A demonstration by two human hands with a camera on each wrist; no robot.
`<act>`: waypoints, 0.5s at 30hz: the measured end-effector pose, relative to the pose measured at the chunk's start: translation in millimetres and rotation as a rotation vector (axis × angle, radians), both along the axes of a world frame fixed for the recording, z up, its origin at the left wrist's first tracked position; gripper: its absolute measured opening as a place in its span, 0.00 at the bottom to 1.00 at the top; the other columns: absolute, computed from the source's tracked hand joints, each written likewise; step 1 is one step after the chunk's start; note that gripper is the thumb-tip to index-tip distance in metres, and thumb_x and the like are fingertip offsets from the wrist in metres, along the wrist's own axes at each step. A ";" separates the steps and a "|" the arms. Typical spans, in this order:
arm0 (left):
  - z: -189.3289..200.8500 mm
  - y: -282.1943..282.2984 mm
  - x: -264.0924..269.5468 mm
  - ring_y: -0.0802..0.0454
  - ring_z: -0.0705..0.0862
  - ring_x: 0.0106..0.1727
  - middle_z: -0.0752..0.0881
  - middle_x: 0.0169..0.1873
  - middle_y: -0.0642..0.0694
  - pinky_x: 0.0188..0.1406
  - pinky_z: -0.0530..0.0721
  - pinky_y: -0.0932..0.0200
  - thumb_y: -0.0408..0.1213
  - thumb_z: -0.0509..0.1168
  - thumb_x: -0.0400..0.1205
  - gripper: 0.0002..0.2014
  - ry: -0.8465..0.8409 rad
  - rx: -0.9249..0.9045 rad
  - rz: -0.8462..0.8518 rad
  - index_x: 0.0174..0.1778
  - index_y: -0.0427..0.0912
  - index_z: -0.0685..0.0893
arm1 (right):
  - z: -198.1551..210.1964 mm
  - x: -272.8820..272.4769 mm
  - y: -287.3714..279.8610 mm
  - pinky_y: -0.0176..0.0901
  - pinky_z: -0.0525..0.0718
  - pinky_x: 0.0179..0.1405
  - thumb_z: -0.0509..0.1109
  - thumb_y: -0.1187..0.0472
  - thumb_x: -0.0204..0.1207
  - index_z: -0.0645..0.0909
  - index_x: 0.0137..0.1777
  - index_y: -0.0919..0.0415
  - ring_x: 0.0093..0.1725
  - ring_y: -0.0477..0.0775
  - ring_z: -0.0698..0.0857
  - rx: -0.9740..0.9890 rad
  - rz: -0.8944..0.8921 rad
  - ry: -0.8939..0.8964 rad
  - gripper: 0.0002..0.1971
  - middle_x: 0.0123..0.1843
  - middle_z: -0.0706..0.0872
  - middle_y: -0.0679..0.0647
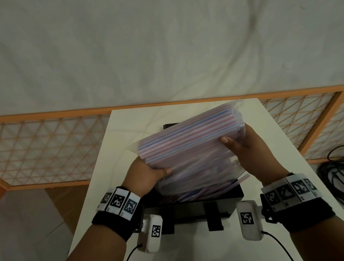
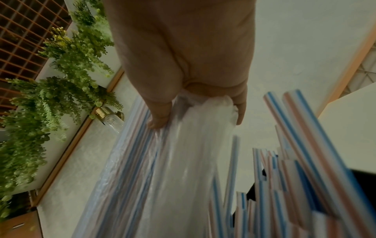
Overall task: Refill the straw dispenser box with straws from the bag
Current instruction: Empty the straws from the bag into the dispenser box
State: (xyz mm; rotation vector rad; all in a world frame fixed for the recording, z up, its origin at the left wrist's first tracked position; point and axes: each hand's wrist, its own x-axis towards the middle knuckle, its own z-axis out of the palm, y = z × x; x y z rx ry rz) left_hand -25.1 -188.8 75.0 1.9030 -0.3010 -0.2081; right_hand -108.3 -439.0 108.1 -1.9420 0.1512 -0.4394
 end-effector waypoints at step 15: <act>30.3 -5.4 1.9 0.51 0.87 0.54 0.89 0.52 0.43 0.56 0.83 0.58 0.36 0.75 0.74 0.17 -0.068 -0.156 0.035 0.58 0.41 0.85 | 2.3 2.8 0.7 0.51 0.80 0.62 0.70 0.52 0.77 0.80 0.65 0.55 0.60 0.53 0.84 -0.114 -0.062 0.082 0.18 0.59 0.87 0.52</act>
